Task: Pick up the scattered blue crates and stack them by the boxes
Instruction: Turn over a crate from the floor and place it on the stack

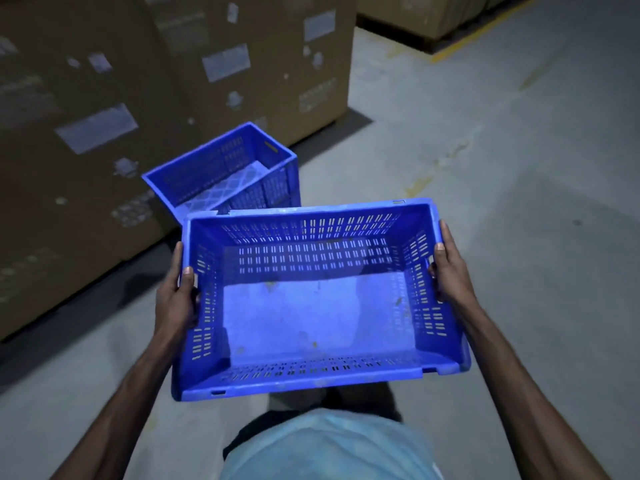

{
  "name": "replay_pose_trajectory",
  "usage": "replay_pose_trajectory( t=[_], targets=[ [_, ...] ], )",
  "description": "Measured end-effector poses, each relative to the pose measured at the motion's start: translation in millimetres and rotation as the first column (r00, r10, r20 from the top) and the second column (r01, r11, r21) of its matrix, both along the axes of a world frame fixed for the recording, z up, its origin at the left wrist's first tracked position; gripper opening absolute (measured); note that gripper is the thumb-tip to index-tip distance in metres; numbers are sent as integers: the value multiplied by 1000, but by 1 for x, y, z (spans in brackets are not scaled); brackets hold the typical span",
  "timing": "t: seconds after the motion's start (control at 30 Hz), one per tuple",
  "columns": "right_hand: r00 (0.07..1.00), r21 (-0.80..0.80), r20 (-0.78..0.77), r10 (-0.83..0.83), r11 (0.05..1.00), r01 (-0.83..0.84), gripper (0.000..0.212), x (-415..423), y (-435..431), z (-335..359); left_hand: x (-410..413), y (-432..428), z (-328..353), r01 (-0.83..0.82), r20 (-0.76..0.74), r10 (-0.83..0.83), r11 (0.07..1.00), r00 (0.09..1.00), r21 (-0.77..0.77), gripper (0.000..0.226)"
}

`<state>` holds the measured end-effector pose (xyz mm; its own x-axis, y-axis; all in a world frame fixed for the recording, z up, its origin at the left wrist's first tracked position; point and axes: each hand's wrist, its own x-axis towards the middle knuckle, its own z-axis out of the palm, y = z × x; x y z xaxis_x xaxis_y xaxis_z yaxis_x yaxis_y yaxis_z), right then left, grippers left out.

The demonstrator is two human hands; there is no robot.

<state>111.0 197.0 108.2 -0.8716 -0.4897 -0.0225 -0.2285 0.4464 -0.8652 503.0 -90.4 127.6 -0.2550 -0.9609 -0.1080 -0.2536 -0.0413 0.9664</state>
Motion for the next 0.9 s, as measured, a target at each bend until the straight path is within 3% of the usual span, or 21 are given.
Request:
replay_pose_trajectory(
  t=[0.3, 0.5, 0.63, 0.9],
  targets=[
    [954, -7, -65, 294, 955, -295, 52, -134, -218, 30, -72, -92, 17, -283, 64, 286, 958, 956, -51, 46],
    [917, -24, -62, 394, 918, -396, 62, -188, -355, 17, -102, -185, 14, -360, 78, 363, 932, 929, -50, 48],
    [889, 13, -26, 456, 890, -456, 48, -206, -466, 27, -112, -269, 20, -403, 55, 406, 913, 912, -57, 47],
    [840, 9, 37, 541, 841, -542, 45, -223, -656, 46, -128, -416, 31, -485, 93, 488, 873, 868, -54, 47]
  ],
)
